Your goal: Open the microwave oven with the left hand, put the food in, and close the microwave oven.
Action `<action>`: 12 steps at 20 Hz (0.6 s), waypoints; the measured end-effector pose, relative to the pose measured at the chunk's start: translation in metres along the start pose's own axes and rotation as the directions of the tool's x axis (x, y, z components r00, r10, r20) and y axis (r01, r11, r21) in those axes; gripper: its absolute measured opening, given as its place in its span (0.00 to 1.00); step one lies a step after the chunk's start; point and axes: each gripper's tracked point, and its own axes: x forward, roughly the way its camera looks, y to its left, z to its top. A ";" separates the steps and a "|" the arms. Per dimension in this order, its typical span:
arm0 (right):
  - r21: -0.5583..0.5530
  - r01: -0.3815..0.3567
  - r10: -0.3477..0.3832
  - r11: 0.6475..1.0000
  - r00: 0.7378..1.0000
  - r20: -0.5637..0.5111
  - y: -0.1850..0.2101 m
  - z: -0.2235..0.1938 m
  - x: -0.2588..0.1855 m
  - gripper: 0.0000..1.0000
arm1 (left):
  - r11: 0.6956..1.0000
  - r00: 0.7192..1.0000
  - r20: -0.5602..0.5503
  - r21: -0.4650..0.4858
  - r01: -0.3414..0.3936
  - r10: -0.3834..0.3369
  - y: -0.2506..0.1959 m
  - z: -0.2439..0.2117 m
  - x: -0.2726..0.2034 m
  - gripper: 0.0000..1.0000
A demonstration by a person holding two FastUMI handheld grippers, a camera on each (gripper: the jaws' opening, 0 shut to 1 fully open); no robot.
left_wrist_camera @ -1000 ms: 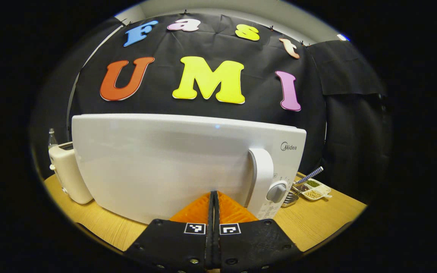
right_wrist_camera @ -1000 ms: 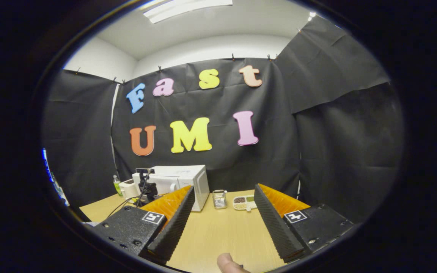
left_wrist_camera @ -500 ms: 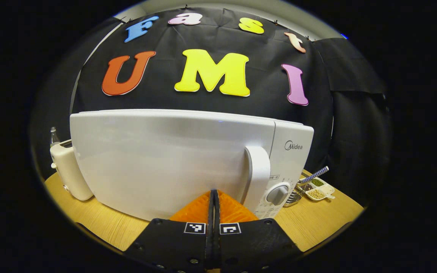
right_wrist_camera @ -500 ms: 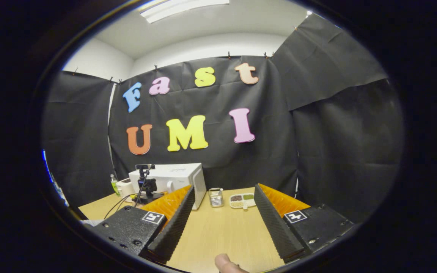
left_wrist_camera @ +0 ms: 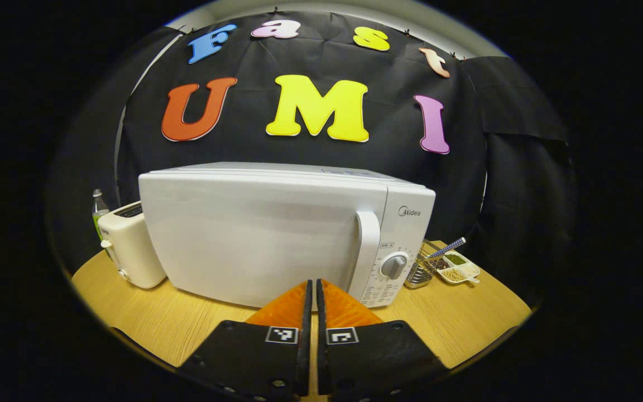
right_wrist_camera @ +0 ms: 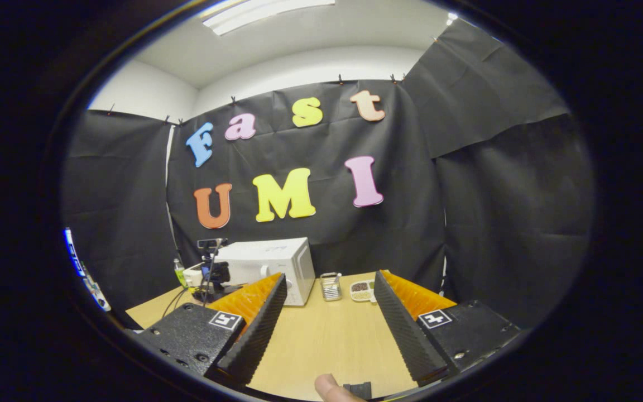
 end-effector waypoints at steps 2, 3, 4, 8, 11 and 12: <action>-0.009 0.016 -0.016 1.000 1.000 -0.001 0.001 0.000 0.001 1.00 | 0.998 0.998 0.040 0.035 -0.042 0.041 0.010 0.018 -0.039 0.53; -0.011 0.025 -0.025 1.000 1.000 -0.008 0.001 0.000 0.003 1.00 | 0.996 0.995 0.072 0.046 -0.077 0.073 0.018 0.031 -0.065 0.96; -0.010 0.028 -0.028 1.000 0.999 -0.014 0.003 -0.002 0.003 1.00 | 0.995 0.993 0.087 0.051 -0.090 0.085 0.020 0.041 -0.089 0.93; 0.024 0.016 -0.015 1.000 0.999 -0.033 0.015 -0.002 0.000 1.00 | 0.994 0.981 0.167 0.031 -0.101 0.094 0.025 0.073 -0.184 0.93; 0.026 0.020 -0.019 0.999 0.999 -0.027 0.023 0.001 -0.008 1.00 | 0.987 0.968 0.208 0.049 -0.154 0.141 0.035 0.091 -0.245 0.93; 0.027 0.019 -0.018 0.999 1.000 -0.018 0.026 0.002 -0.012 1.00 | 0.986 0.964 0.226 0.059 -0.156 0.139 0.032 0.095 -0.264 0.93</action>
